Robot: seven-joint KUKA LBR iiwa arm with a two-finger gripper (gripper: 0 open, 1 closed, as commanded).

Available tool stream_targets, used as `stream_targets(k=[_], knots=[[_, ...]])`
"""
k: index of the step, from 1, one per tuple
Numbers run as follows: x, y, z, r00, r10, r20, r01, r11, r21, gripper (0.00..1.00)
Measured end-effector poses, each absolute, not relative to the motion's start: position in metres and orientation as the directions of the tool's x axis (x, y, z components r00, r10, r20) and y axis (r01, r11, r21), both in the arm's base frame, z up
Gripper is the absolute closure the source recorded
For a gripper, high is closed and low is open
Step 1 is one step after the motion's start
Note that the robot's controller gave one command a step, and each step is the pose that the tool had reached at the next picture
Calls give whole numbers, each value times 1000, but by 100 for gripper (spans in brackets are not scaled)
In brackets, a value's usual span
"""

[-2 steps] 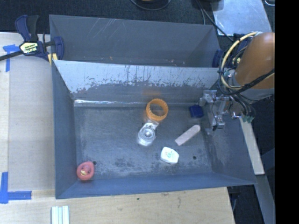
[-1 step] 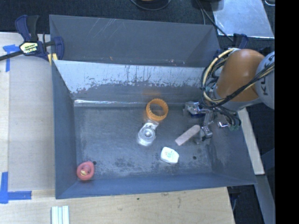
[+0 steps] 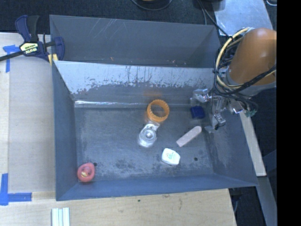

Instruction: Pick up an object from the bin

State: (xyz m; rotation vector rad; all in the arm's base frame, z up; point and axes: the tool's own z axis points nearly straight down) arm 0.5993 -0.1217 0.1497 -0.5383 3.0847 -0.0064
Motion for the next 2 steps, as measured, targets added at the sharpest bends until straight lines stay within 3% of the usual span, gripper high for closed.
stream_targets(k=[1, 2], knots=[[590, -115, 99, -824, -566, 5, -566, 824, 6, 0], [605, -111, 70, -734, -679, -7, -679, 734, -8, 0]])
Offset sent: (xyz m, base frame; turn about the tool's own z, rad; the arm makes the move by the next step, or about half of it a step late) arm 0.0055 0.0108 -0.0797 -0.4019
